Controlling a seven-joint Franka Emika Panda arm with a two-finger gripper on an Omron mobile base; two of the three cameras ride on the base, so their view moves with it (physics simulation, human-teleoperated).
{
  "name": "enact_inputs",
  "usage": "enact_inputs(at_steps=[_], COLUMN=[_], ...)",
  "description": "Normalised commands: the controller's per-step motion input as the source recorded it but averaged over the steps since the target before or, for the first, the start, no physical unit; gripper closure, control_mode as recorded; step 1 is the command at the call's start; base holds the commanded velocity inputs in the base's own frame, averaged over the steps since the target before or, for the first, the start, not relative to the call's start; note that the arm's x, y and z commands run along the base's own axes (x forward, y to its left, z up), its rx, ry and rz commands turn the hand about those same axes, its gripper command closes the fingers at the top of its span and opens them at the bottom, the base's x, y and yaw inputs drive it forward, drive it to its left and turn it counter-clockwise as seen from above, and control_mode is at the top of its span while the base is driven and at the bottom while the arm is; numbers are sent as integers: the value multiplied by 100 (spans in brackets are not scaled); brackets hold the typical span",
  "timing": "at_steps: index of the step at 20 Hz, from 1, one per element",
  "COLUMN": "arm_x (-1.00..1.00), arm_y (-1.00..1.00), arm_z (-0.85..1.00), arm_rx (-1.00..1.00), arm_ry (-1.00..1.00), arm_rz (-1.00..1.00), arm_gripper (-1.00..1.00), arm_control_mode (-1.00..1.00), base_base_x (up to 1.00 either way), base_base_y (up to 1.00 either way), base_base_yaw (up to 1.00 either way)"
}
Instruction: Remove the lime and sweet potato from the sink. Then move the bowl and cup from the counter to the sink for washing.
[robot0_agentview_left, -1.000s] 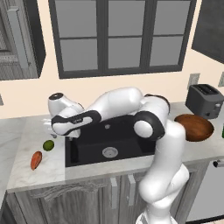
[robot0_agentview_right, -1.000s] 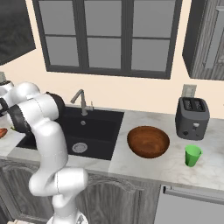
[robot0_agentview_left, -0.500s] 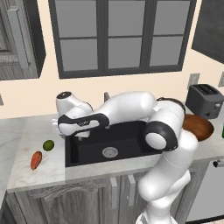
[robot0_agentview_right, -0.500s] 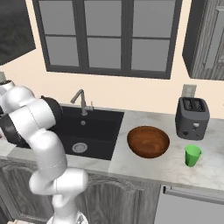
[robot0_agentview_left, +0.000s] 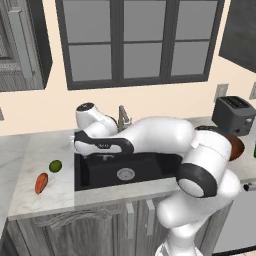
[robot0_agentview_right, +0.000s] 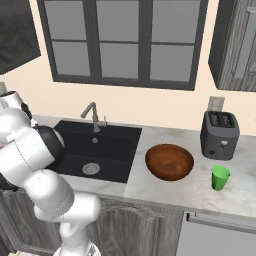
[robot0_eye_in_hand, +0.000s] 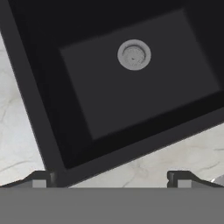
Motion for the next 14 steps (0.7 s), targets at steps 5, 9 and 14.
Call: enact_inputs(at_steps=[5,9,14], arm_x=[-32,-31,-30], arm_y=[-48,-45,-45], arm_z=[12,12,10], arm_rx=[0,0,0], arm_ry=[0,0,0], arm_rz=[2,7,14], arm_gripper=[-100,-100,-100], arm_control_mode=[-100,-100,-100], base_base_x=[0,0,0], base_base_y=[0,0,0], base_base_yaw=[0,0,0])
